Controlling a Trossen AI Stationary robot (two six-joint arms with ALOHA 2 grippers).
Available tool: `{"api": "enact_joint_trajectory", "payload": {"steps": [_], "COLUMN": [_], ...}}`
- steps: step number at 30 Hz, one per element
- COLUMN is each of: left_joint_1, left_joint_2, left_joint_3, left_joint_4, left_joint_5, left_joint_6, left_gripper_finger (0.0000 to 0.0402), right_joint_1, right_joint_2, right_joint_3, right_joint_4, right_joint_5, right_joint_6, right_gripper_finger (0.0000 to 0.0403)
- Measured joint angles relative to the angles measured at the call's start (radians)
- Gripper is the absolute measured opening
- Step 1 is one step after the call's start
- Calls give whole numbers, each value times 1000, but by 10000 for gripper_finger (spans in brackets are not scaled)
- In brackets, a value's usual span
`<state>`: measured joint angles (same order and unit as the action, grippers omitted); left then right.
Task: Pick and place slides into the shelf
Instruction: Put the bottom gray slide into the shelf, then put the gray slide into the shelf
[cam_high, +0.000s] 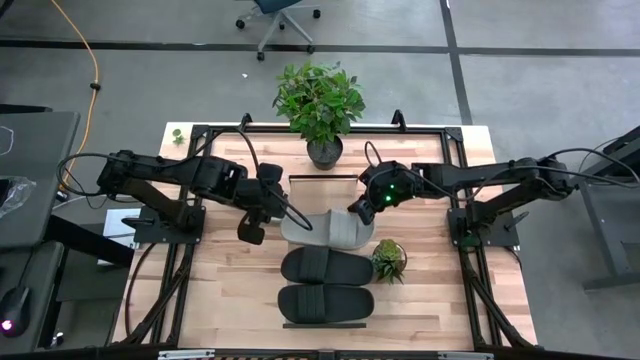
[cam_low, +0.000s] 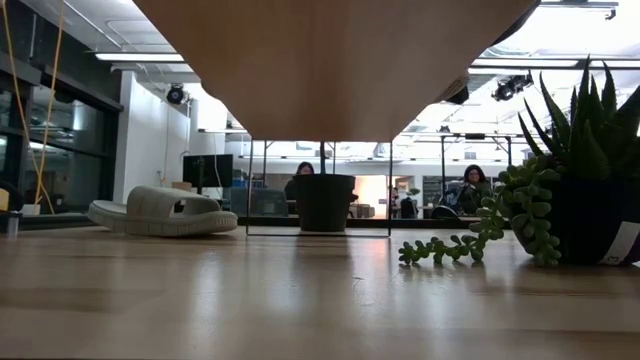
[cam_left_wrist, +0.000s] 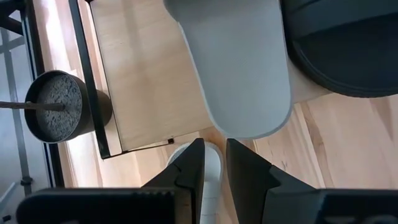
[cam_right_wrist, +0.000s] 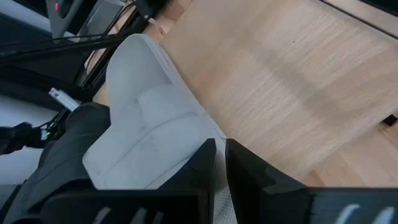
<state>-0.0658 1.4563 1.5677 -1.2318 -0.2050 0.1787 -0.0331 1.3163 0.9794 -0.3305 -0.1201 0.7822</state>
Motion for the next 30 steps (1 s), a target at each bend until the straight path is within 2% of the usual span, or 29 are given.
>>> {"api": "enact_joint_trajectory", "payload": {"steps": [7, 10, 14, 24, 30], "left_joint_1": [0, 1, 9, 171, 237], "left_joint_2": [-5, -38, -108, -264, -360], "left_joint_3": [0, 0, 0, 0, -4], "left_joint_4": [-13, -35, -21, -125, -134], "left_joint_5": [-43, -89, -100, 45, 93], "left_joint_6": [-8, -31, -63, -126, -155], "left_gripper_finger": [56, 56, 56, 55, 55], "right_joint_1": [1, 0, 0, 54, 139], "right_joint_2": [-2, -2, -3, -106, -179], "right_joint_3": [27, 63, 117, 149, 149], "right_joint_4": [-1, -17, -69, -227, -320], "right_joint_5": [90, 144, 175, 204, 354], "right_joint_6": [-18, -44, -72, -94, -52], "right_gripper_finger": [28, 28, 28, 28, 28]}}
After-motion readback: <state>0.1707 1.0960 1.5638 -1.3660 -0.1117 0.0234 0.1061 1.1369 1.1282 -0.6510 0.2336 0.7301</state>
